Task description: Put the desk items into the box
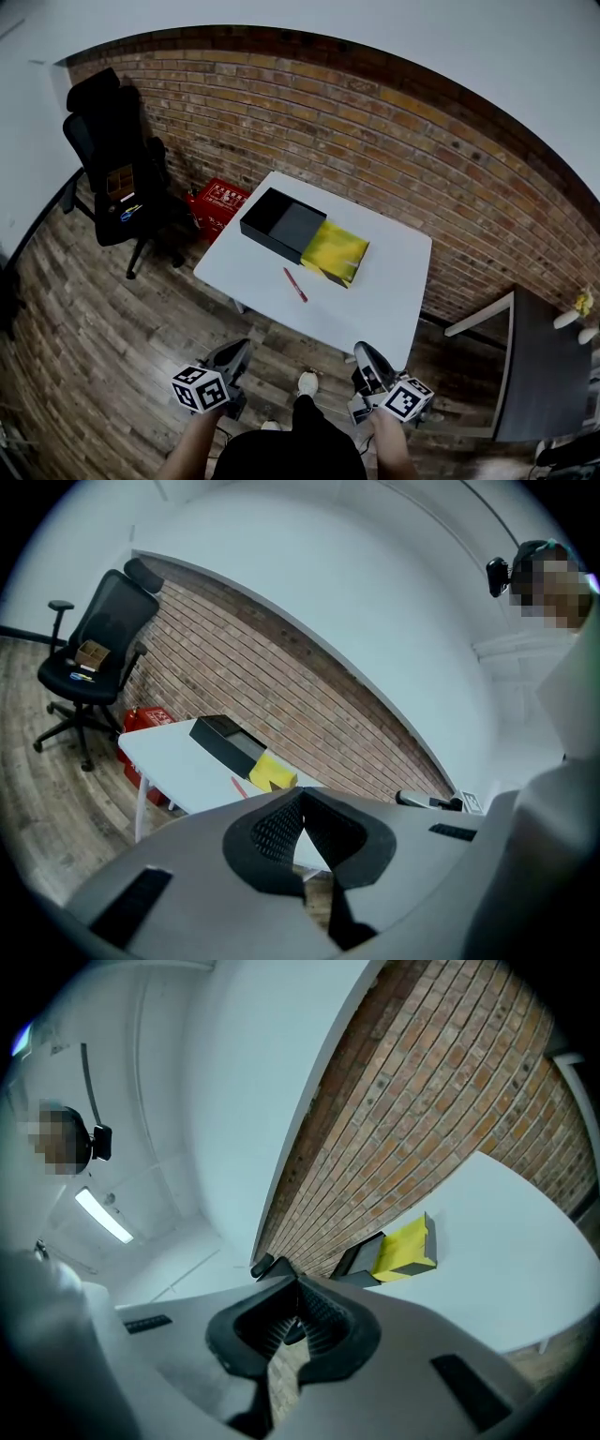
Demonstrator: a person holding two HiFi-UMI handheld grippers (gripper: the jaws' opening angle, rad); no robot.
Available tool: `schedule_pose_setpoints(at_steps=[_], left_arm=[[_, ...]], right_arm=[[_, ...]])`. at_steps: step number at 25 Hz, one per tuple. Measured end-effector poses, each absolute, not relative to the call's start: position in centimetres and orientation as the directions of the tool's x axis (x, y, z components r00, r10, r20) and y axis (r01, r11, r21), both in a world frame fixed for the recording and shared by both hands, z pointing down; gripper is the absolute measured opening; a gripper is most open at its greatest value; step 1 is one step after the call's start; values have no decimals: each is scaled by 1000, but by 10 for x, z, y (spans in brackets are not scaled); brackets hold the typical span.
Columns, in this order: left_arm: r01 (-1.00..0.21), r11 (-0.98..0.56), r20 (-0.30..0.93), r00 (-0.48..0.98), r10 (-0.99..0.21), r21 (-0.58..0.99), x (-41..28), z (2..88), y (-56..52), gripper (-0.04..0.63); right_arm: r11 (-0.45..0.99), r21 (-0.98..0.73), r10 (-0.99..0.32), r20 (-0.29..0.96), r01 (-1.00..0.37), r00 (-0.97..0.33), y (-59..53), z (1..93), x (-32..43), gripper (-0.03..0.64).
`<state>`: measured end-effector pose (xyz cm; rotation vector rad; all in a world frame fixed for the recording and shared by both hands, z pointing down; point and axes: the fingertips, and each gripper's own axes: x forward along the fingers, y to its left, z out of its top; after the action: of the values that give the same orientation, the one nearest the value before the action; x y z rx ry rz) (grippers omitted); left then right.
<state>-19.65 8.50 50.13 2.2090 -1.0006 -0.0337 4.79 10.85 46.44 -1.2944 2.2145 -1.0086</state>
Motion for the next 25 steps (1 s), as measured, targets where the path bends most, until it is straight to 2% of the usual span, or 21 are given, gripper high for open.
schedule_pose_setpoints(at_steps=[10,25], left_arm=[[-666,-472,260,698,-667,578,-146,489,7,14],[-705,-413,277,645,-712,577,-97,502,-68,14]], right_arm=[[352,-743,-840,18,-569,-542,23,464,82,21],[406,-748,-757,46,-525,-652,-65,484,111,21]])
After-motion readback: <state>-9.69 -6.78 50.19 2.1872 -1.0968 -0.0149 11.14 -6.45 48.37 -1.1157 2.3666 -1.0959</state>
